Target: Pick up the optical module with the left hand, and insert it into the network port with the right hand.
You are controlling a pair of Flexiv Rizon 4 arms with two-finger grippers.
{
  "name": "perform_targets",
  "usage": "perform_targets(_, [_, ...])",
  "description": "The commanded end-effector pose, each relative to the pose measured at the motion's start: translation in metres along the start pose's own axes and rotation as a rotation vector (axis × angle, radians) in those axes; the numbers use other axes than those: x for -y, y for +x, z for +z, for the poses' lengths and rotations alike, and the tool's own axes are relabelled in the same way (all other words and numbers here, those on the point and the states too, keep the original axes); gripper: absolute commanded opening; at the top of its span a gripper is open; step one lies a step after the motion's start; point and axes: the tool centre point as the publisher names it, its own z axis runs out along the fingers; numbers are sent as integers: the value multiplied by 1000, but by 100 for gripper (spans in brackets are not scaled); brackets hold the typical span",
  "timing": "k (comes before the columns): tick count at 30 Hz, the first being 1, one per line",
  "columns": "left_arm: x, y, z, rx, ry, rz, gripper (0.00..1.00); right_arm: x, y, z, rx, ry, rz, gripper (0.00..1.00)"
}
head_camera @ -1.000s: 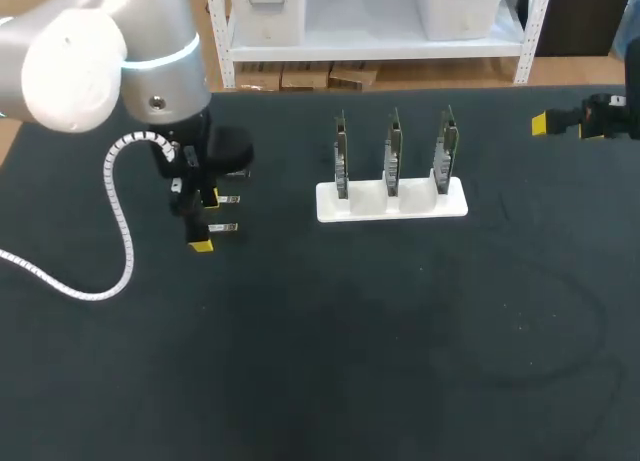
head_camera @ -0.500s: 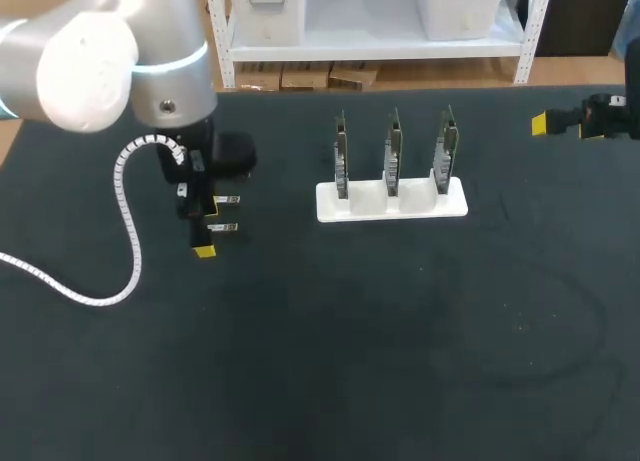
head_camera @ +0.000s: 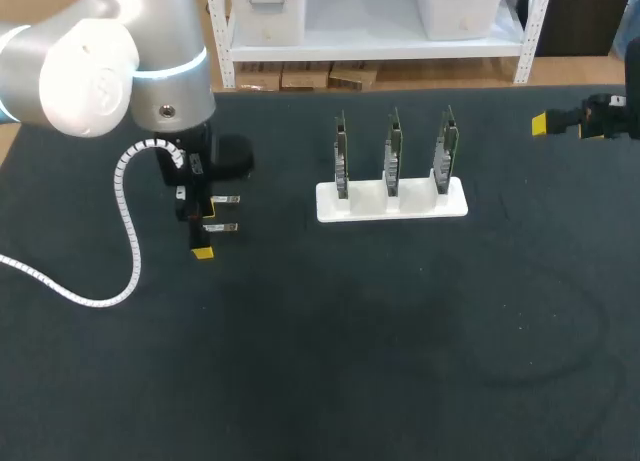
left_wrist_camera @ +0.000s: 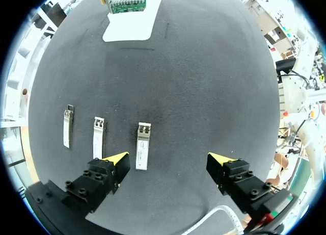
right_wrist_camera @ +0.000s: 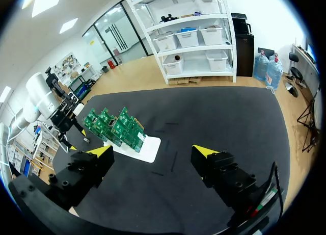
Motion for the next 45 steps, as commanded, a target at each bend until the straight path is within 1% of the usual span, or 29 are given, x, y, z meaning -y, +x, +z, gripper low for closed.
perform_targets(1, [-6, 2, -2, 5, 10, 2, 100, -1, 0, -1, 0, 6, 1, 100])
perform_targets(5, [-7, 2, -5, -1, 19, 16, 100, -1, 0, -1, 0, 6, 1, 100])
perform_targets(18, [-7, 2, -5, -1, 19, 16, 100, -1, 0, -1, 0, 6, 1, 100])
perform_targets(21, [-9, -5, -16, -28, 2, 25, 100, -1, 0, -1, 0, 6, 1, 100])
perform_targets(23, [-11, -7, -19, -40, 11, 25, 100, -1, 0, -1, 0, 6, 1, 100])
perform_targets(27, [-8, -11, -19, -41, 33, 23, 100, -1, 0, -1, 0, 6, 1, 100])
perform_targets(31, [-5, -7, -13, -35, 54, 6, 100, -1, 0, -1, 0, 6, 1, 100])
perform_targets(33, [-4, -5, -9, -16, 58, -9, 100, -1, 0, -1, 0, 6, 1, 100])
perform_targets(35, [-4, -3, -7, -4, 41, -12, 100, -1, 0, -1, 0, 6, 1, 100])
perform_targets(39, [-6, 2, -3, 6, 35, -33, 100, -1, 0, -1, 0, 6, 1, 100])
perform_targets(45, [-7, 4, -1, -6, 46, -43, 100, -1, 0, -1, 0, 6, 1, 100])
